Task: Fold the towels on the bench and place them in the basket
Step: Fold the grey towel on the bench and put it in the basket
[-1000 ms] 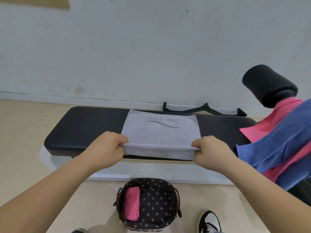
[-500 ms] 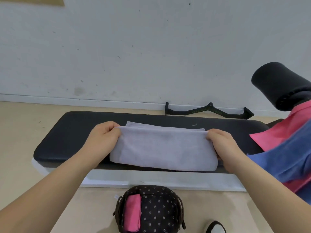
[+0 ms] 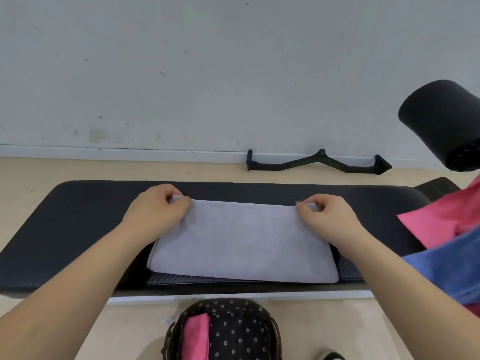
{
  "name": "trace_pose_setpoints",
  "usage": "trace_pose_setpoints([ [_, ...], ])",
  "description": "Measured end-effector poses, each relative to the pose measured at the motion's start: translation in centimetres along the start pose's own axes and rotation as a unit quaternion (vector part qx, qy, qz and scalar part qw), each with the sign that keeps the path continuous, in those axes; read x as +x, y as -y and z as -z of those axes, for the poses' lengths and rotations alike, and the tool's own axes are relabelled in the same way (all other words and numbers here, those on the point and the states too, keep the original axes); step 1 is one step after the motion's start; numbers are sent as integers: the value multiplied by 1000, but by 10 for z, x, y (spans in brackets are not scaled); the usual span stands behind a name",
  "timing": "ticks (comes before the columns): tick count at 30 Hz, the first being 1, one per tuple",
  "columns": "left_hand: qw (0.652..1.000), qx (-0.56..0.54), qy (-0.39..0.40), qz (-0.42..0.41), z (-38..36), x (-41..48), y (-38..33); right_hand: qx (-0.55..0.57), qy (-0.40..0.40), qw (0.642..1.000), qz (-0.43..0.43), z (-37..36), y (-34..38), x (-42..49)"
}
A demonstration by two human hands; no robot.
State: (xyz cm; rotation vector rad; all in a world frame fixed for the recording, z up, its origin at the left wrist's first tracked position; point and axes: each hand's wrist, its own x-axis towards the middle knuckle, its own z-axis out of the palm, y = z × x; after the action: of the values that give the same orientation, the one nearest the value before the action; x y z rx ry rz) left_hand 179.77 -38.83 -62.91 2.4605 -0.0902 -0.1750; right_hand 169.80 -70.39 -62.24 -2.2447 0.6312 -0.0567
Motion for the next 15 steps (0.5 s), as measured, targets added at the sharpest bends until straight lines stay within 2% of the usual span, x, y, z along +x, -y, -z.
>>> trace_pose_setpoints([
  [5,999,31,1,-23,-1,5,7,-4,0,999,-34,2,0,5],
  [11,988,-138,-60,-29,8,-3,6,73,-9,994,-82,9,2,0],
  [13,994,-96,-45,-41,7,-5,8,77,-1,993,-86,10,0,0],
  [15,998,-6,-40,-57,2,-6,10,28,-19,998,-61,6,-3,0],
])
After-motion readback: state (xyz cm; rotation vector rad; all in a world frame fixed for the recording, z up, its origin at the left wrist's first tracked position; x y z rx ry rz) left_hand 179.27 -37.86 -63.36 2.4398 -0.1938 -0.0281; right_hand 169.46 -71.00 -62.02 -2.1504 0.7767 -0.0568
